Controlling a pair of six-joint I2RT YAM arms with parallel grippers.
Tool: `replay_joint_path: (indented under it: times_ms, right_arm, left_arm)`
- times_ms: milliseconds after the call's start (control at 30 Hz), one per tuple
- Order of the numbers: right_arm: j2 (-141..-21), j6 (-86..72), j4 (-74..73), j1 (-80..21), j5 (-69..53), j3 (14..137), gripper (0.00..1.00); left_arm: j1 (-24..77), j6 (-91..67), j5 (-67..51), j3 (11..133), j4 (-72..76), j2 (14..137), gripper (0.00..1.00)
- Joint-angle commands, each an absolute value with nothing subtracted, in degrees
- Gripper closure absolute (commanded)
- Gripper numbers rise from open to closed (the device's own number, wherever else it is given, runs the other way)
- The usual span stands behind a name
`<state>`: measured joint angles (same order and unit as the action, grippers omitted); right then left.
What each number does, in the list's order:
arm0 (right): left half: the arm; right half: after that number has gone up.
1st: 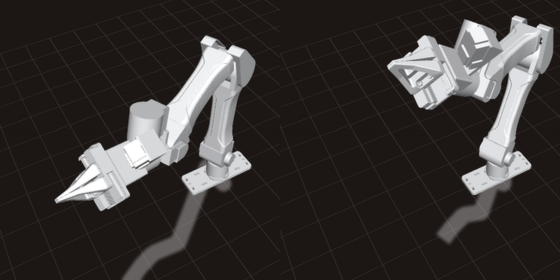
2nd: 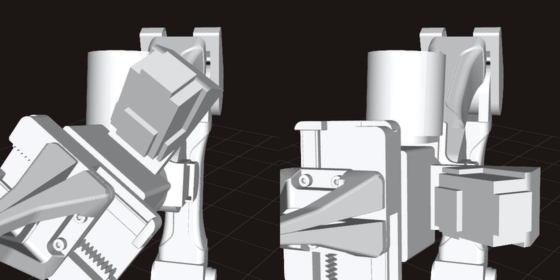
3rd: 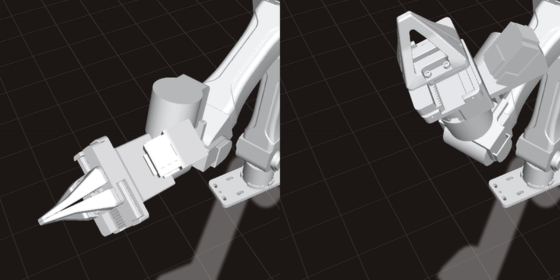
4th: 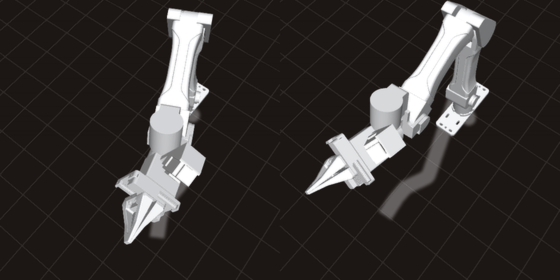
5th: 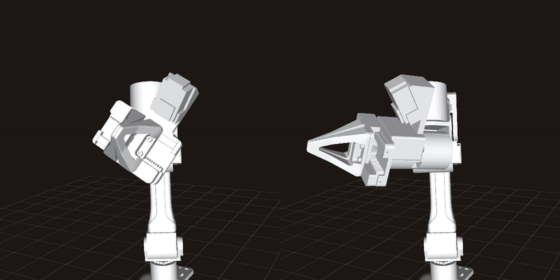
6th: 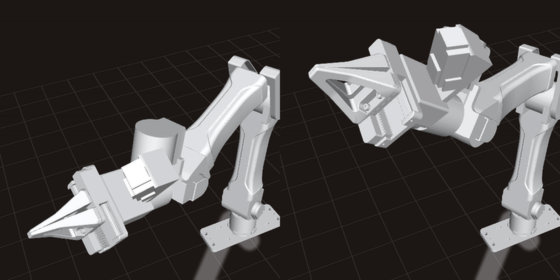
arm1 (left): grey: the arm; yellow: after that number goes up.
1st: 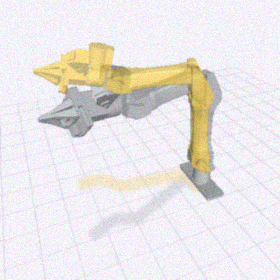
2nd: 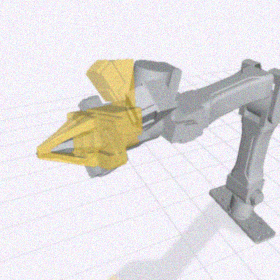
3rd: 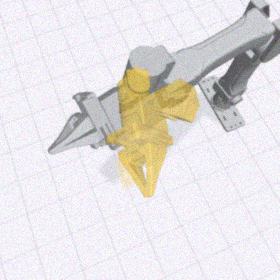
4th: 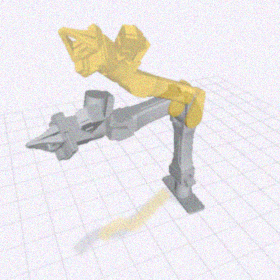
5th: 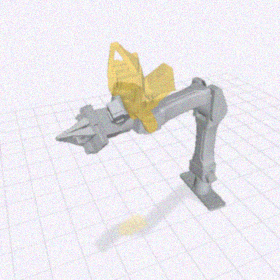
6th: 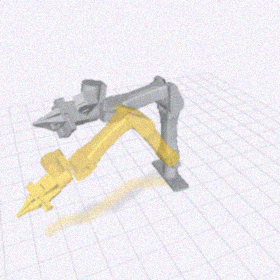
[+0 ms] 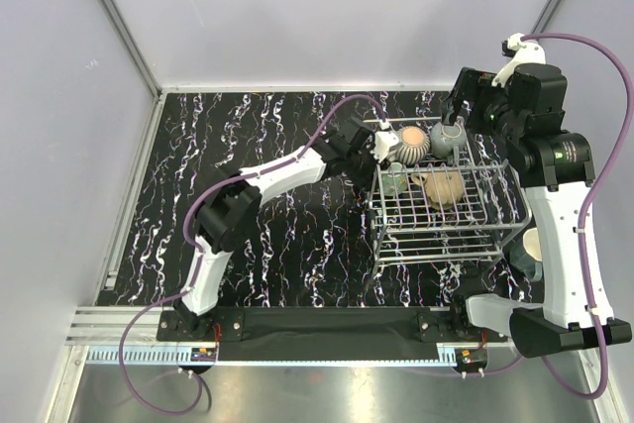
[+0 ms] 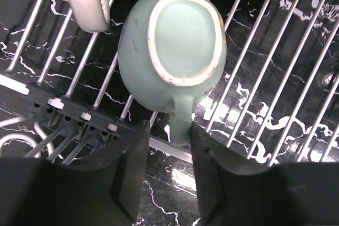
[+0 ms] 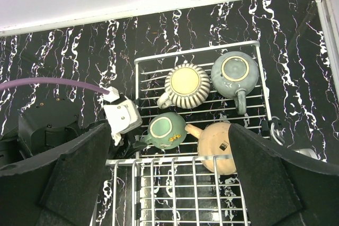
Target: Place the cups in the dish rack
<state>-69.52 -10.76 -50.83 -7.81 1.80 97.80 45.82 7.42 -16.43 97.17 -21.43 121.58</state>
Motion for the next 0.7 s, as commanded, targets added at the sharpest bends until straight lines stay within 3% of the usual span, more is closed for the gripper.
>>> replay_joint_path:
  times_ms: [0,267,667]
  right_arm:
    - [-69.61,-10.55,-49.57,-7.65,0.26,99.32,0.00]
    - [-73.03,-10.81,-55.98,-7.65,1.14,101.25,0.00]
    - [-73.39,-11.95,-57.75,-7.65,1.58,101.43,0.00]
  left_arm:
    - [45.70,8.09,-14.41,95.28,-18.28,119.19,0.52]
    - [45.00,8.09,-17.13,91.50,-14.06,114.70,0.41]
    - [45.00,4.75,-14.95,92.46,-14.68,113.82,0.41]
